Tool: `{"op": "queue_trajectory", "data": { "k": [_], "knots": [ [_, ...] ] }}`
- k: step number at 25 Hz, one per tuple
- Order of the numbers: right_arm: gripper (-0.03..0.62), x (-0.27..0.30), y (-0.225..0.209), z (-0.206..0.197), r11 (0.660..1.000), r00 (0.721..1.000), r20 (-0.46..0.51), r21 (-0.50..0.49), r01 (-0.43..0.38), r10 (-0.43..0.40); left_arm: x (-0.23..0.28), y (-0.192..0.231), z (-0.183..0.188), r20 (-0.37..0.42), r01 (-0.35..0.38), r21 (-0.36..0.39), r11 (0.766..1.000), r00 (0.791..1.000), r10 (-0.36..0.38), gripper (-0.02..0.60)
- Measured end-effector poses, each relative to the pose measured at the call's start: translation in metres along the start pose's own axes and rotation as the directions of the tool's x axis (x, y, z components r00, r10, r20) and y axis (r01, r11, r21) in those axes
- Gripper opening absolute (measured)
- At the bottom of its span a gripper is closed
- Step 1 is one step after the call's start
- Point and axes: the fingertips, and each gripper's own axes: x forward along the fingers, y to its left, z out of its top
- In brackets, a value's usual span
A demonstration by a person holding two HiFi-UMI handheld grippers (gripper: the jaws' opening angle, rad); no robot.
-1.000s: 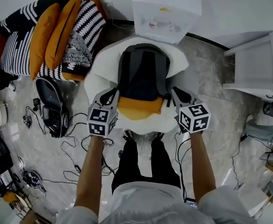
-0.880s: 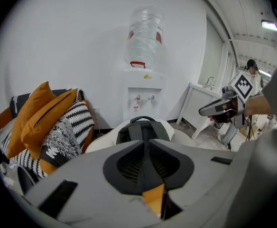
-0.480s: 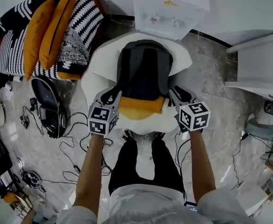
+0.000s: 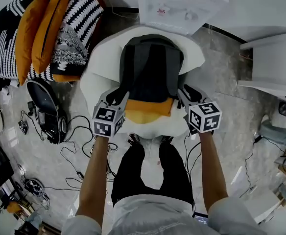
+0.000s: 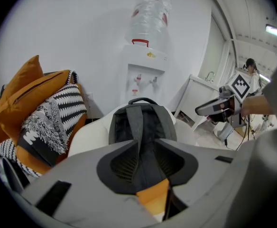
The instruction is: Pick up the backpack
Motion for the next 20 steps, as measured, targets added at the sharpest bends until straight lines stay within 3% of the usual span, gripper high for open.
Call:
{"op": "queue_trajectory", "data": {
  "k": [20],
  "knots": [
    [0.129, 0.046, -0.040, -0.057, 0.999, 0.998, -0.055, 0.031, 0.021, -0.019, 0.061, 0.008, -0.045, -0.028, 0.006, -0.028, 1.000, 1.000, -0.007, 0.144]
  ]
}}
